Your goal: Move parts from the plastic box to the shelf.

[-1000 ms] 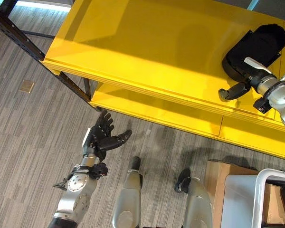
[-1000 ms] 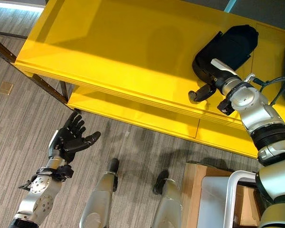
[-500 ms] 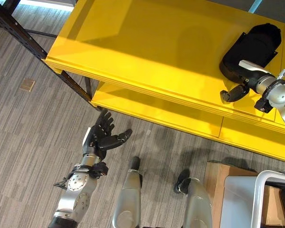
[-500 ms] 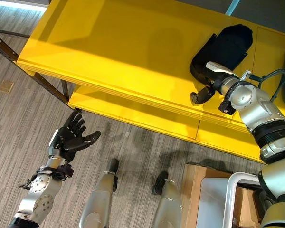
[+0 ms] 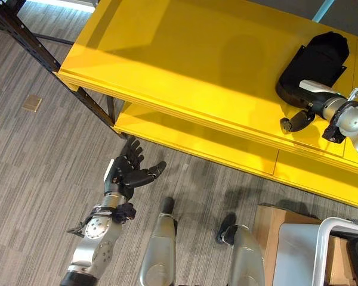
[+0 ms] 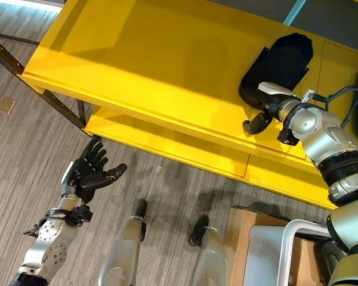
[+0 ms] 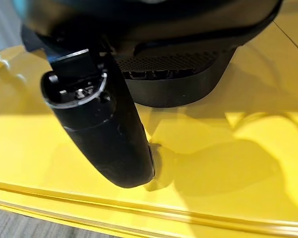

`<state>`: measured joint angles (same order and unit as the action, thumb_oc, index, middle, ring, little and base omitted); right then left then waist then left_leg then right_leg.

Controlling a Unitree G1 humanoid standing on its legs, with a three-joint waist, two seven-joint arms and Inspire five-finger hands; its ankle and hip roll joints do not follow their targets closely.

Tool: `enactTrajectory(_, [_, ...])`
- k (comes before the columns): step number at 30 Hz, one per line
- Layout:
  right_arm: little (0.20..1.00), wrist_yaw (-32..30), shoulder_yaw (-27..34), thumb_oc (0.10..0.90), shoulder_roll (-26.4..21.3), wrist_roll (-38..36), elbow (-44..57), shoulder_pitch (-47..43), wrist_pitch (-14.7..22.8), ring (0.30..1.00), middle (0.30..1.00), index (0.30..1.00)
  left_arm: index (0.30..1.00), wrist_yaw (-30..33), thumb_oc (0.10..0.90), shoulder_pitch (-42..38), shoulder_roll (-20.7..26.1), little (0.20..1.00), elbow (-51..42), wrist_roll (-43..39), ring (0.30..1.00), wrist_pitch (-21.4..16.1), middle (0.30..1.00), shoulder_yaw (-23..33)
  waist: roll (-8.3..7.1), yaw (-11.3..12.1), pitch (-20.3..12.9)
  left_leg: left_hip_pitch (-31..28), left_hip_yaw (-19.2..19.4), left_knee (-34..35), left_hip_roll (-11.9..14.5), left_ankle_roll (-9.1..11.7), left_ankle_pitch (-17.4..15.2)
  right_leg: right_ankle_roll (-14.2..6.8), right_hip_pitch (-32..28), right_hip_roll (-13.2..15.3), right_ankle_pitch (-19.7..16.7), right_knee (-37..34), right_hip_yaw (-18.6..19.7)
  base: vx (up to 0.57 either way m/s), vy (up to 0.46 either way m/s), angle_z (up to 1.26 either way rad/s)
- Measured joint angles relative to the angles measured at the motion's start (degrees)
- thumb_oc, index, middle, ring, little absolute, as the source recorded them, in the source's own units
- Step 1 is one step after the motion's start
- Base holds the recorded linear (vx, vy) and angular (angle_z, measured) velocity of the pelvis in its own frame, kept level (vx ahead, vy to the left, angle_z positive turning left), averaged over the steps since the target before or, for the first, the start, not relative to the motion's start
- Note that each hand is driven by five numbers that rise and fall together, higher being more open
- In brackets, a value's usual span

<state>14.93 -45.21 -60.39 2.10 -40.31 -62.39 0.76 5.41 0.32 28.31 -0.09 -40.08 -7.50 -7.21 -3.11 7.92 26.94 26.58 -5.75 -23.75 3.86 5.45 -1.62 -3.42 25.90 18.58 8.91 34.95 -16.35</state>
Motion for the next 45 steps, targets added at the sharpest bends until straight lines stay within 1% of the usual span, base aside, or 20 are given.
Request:
enactTrajectory(6, [1.000, 0.13, -0.38, 0.900, -0.90, 0.21, 0.37, 0.62, -0.08, 1.000, 1.000, 1.000, 1.000, -0.07, 0.900, -0.02, 0.02, 1.000, 0.00, 0.00, 1.000, 0.00, 1.000, 0.01, -0.31, 0.03, 0.06, -0.09, -0.02, 0.00, 0.02, 0.00, 0.00, 0.01, -0.11, -0.02, 0.01, -0.04, -0.02, 0.00, 0.000, 0.00])
enactTrajectory(8, [1.000, 0.47, -1.04, 0.900, -2.12, 0.32, 1.81, 1.05, -0.48, 1.000, 1.000, 1.000, 1.000, -0.16, 0.900, 0.05, 0.02, 1.000, 0.00, 0.01, 1.000, 0.01, 1.000, 0.03, -0.39, 0.06, 0.06, -0.07, -0.05, -0.01, 0.02, 0.00, 0.00, 0.01, -0.11, -0.04, 0.01, -0.06, -0.03, 0.00, 0.000, 0.00])
enactTrajectory(16, [1.000, 1.05, -1.01, 0.900, -2.42, 1.19, 1.99, 1.43, -0.59, 1.000, 1.000, 1.000, 1.000, -0.33, 0.900, 0.08, 0.03, 1.000, -0.04, 0.01, 1.000, 0.02, 1.000, 0.08, -0.67, 0.03, 0.12, -0.12, -0.03, -0.02, 0.04, 0.00, -0.01, 0.01, -0.15, -0.06, 0.00, -0.12, -0.02, 0.00, 0.000, 0.00])
enactTrajectory(20, [1.000, 1.11, -0.85, 0.900, -3.47, 1.35, 4.23, 2.39, -1.67, 1.000, 1.000, 1.000, 1.000, -0.36, 0.900, 0.08, 0.05, 1.000, -0.05, 0.01, 1.000, 0.08, 1.000, 0.17, -0.98, -0.04, 0.21, -0.08, -0.01, -0.01, 0.06, -0.03, -0.03, 0.00, -0.15, -0.09, 0.00, -0.23, -0.02, 0.00, 0.000, 0.00])
enactTrajectory(29, [1.000, 1.36, -0.56, 0.900, -4.21, 2.26, 6.22, 3.43, -1.95, 1.000, 1.000, 1.000, 1.000, -0.89, 0.900, -0.01, 0.07, 1.000, -0.05, 0.02, 1.000, 0.08, 1.000, 0.18, -1.18, -0.12, 0.23, -0.08, 0.01, -0.02, 0.18, -0.04, -0.05, 0.07, -0.17, -0.26, -0.08, -0.39, -0.01, 0.00, 0.000, 0.00])
enactTrajectory(42, [1.000, 2.09, -0.75, 0.900, -4.69, 2.29, 6.74, 3.78, -1.87, 1.000, 1.000, 1.000, 1.000, -0.92, 0.900, -0.03, 0.13, 1.000, -0.07, 0.02, 1.000, 0.09, 1.000, 0.34, -1.98, -0.20, 0.28, -0.08, 0.06, -0.02, 0.23, -0.05, -0.06, 0.03, -0.26, -0.36, -0.27, -0.69, -0.01, 0.00, 0.000, 0.00])
enactTrajectory(45, [1.000, 2.17, -0.86, 0.900, -5.72, 2.28, 8.02, 4.02, -2.05, 1.000, 1.000, 1.000, 1.000, -0.92, 0.900, 0.08, 0.15, 1.000, -0.07, 0.02, 1.000, 0.09, 1.000, 0.46, -2.05, -0.31, 0.32, -0.03, 0.06, -0.01, 0.23, -0.08, -0.08, 0.01, -0.26, -0.38, -0.29, -0.77, -0.01, 0.00, 0.000, 0.00])
